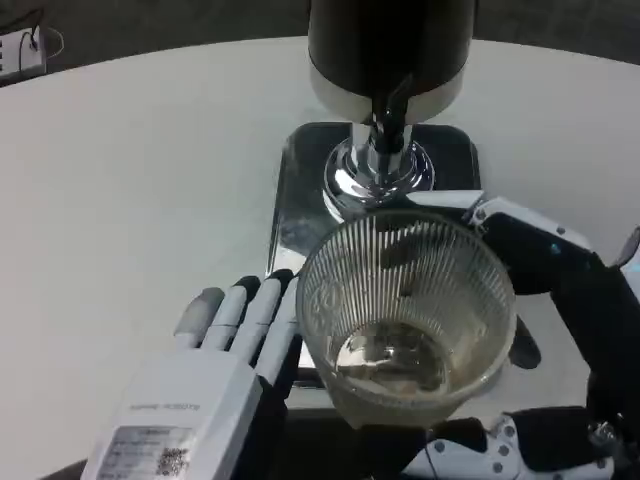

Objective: Grasp the cup under the faucet to collect the drink, then remove the cup.

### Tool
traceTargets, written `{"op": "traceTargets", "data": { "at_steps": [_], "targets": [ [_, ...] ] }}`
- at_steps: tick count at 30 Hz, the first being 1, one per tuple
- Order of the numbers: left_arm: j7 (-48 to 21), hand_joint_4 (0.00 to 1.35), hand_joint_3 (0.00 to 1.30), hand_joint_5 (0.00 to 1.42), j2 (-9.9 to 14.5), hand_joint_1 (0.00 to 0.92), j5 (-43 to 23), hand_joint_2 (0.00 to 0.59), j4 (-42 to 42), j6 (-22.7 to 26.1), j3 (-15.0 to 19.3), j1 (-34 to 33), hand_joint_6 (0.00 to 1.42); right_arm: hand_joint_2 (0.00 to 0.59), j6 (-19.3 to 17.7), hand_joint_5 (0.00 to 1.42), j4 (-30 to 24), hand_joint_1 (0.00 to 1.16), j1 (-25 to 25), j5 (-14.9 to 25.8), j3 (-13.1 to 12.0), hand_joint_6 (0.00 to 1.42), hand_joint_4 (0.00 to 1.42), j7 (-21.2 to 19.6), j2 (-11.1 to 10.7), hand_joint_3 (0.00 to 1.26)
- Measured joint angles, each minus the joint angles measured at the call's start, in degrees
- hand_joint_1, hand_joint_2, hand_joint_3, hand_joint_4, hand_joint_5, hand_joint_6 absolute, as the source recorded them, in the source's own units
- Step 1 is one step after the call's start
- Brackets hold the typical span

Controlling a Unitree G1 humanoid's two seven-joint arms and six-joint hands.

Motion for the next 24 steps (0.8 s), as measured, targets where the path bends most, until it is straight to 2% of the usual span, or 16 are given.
{"op": "traceTargets", "data": {
  "at_steps": [24],
  "targets": [
    [0.0, 0.0, 0.0, 0.0, -1.2, 0.0, 0.1, 0.072, -1.2, -1.0, -0.8, 2.5, 0.0, 0.135, 0.0, 1.13, -1.2, 1.16, 2.7, -0.3, -0.9, 1.42, 0.98, 0.0, 0.7, 0.8]
  ]
}}
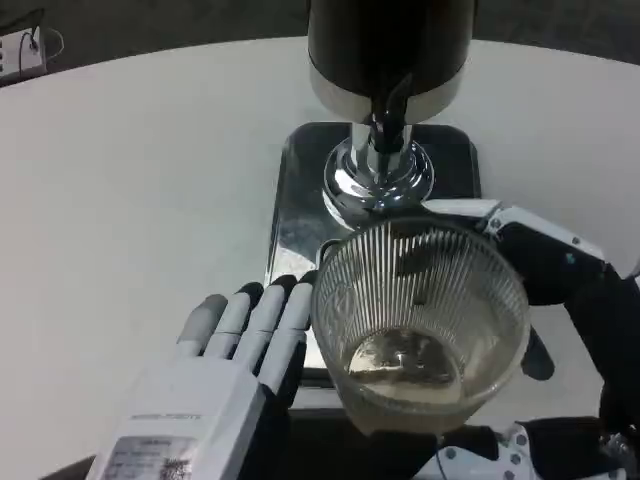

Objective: Grasp the cup under the faucet to collect the drink, then remove the cup.

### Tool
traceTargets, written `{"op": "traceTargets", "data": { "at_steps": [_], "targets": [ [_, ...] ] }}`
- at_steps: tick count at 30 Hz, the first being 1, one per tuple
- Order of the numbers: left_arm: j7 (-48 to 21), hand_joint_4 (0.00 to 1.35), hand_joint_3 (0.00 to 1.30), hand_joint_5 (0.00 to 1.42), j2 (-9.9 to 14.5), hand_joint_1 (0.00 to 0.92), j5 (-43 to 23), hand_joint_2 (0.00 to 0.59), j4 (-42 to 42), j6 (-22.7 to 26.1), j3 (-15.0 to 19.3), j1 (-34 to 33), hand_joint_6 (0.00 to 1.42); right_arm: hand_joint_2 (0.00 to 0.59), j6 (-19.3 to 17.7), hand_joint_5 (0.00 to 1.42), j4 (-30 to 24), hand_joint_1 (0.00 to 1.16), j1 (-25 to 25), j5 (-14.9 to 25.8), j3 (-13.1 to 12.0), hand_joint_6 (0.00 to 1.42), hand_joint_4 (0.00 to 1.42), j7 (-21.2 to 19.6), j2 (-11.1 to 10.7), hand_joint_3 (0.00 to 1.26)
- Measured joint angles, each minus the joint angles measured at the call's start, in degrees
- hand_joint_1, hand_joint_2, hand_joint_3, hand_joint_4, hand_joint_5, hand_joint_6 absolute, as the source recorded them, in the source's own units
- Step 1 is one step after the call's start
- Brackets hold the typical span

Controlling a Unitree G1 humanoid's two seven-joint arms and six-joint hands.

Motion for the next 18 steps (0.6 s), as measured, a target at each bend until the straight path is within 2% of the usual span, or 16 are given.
{"op": "traceTargets", "data": {
  "at_steps": [18],
  "targets": [
    [0.0, 0.0, 0.0, 0.0, -0.9, 0.0, 0.0, 0.071, -0.1, -0.5, 0.0, 0.8, 0.0, 0.135, 0.0, 1.13, -1.0, 1.16, 0.9, 0.0, -0.7, 1.42, 0.98, 0.0, 0.1, 0.8]
  ]
}}
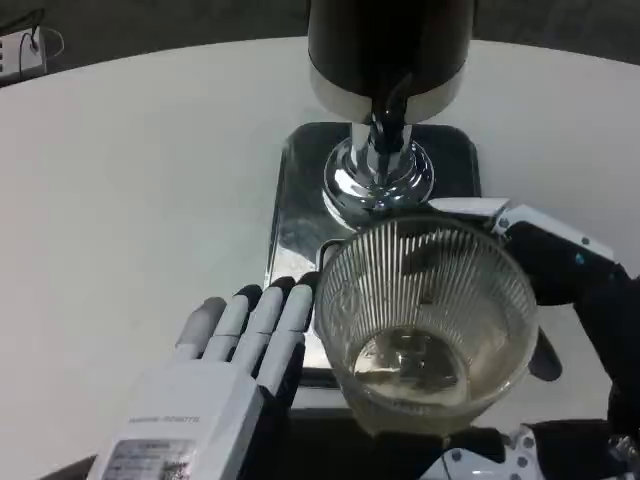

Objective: Grasp the cup under the faucet to collect the drink, then remove the cup.

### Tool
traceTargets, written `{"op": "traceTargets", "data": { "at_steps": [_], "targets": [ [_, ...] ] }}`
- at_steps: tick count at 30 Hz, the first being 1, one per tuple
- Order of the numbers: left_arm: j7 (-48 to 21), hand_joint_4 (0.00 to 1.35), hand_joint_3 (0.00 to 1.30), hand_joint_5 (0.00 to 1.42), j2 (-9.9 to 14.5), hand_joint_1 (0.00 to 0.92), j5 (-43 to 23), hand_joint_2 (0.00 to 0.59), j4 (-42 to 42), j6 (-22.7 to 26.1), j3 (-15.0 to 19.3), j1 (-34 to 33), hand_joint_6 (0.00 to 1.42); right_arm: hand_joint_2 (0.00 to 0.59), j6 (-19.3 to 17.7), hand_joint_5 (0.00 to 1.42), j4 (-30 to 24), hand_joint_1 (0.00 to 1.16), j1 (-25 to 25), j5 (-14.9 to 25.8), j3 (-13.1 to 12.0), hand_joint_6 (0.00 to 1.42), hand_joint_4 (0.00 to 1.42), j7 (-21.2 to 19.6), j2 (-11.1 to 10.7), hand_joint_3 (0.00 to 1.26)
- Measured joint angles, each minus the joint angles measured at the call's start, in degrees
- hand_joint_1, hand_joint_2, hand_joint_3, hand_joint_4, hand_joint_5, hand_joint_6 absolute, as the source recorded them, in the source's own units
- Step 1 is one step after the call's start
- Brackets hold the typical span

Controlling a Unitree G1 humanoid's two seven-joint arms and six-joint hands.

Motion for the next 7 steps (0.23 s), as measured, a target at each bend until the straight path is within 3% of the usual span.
{"op": "traceTargets", "data": {
  "at_steps": [7],
  "targets": [
    [0.0, 0.0, 0.0, 0.0, -0.1, 0.0, 0.0, 0.071, 0.0, -0.1, 0.0, 0.2, 0.0, 0.135, 0.0, 1.13, -0.1, 1.16, 0.3, 0.0, -0.1, 1.42, 0.98, 0.0, 0.1, 0.8]
  ]
}}
